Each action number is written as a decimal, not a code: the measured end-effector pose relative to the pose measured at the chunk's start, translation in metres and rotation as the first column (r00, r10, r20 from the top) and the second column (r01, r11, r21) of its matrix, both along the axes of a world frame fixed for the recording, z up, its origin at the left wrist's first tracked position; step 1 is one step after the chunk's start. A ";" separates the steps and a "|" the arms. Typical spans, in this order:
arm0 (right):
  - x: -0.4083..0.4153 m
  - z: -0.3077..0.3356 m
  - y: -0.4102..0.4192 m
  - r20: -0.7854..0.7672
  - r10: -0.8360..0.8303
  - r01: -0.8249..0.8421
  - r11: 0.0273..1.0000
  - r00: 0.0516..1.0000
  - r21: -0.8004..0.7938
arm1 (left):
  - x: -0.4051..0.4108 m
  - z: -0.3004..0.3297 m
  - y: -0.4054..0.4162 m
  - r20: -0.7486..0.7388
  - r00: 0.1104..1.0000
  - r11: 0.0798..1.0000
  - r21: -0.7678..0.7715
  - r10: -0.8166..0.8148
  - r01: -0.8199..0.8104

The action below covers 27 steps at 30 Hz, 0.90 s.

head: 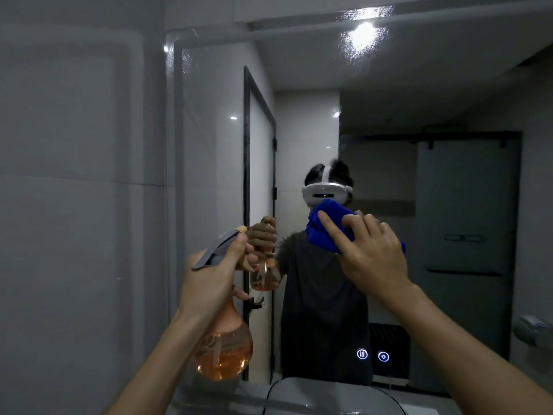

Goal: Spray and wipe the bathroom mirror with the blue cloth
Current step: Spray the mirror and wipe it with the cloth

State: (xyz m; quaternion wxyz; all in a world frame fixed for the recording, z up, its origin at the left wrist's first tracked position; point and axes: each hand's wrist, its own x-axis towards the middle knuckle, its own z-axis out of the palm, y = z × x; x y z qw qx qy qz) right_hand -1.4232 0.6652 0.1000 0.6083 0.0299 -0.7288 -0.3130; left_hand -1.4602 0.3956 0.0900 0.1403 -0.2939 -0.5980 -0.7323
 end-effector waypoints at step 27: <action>-0.086 0.052 -0.135 0.052 0.111 -0.096 0.969 0.992 -0.228 | -0.013 0.013 -0.074 0.042 0.986 0.973 0.164 0.160 -0.165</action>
